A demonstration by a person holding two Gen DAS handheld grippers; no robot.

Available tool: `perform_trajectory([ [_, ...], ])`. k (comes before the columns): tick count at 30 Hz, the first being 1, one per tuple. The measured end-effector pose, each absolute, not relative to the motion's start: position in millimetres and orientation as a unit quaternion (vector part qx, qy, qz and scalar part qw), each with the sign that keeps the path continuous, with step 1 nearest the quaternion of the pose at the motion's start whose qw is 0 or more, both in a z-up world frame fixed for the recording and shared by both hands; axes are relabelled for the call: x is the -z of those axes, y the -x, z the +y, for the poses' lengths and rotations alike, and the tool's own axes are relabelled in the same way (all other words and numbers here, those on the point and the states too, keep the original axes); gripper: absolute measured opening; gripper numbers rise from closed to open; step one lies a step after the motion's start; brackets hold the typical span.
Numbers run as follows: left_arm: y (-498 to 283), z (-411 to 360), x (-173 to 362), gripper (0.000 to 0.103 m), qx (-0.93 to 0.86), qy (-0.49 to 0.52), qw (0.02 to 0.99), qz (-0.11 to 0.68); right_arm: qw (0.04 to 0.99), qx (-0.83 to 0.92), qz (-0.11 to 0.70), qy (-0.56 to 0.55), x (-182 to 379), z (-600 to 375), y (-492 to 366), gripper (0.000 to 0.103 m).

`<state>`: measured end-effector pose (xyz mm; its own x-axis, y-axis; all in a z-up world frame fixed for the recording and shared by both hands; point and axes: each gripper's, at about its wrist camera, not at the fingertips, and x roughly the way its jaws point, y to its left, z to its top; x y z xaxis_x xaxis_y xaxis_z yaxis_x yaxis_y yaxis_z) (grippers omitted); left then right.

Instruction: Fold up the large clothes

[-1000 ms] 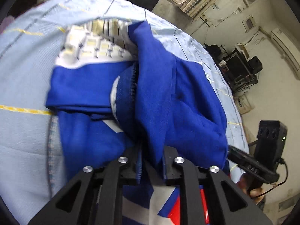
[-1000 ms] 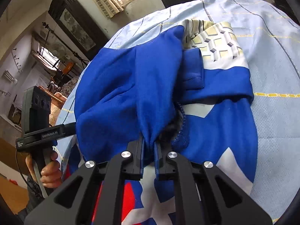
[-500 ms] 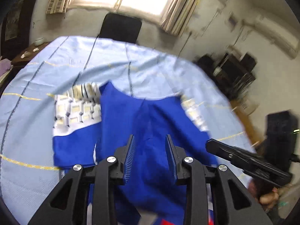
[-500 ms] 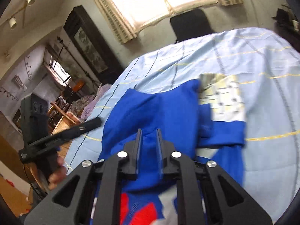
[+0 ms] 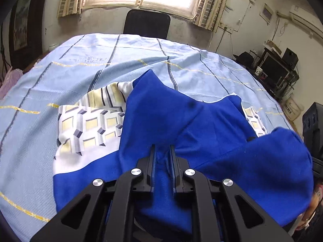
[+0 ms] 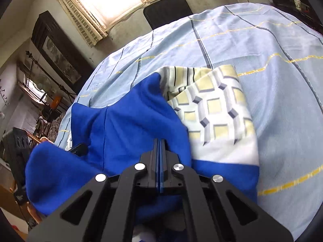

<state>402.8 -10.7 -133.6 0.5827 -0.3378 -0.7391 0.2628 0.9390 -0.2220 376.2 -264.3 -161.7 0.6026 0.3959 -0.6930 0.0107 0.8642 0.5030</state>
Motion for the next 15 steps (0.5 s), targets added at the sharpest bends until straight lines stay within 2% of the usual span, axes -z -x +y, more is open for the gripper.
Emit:
perform_trajectory([
  [3, -392, -7, 116, 0.016, 0.175, 0.058, 0.891, 0.414, 0.874, -0.115, 0.413, -0.227, 150, -268, -361, 0.003],
  [5, -377, -3, 100, 0.023, 0.183, 0.053, 0.899, 0.395, 0.888, -0.136, 0.387, -0.211, 128, -262, -348, 0.003],
  [7, -357, -3, 88, 0.037, 0.203, 0.054, 0.901, 0.38, 0.893, -0.172, 0.365, -0.198, 106, -250, -332, 0.002],
  [10, -333, -12, 93, 0.039, 0.255, 0.039, 0.879, 0.4, 0.885, -0.225, 0.368, -0.178, 92, -226, -308, 0.002],
  [15, -327, -34, 130, 0.04, 0.239, -0.04, 0.861, 0.446, 0.856, -0.24, 0.437, -0.136, 119, -196, -290, 0.003],
])
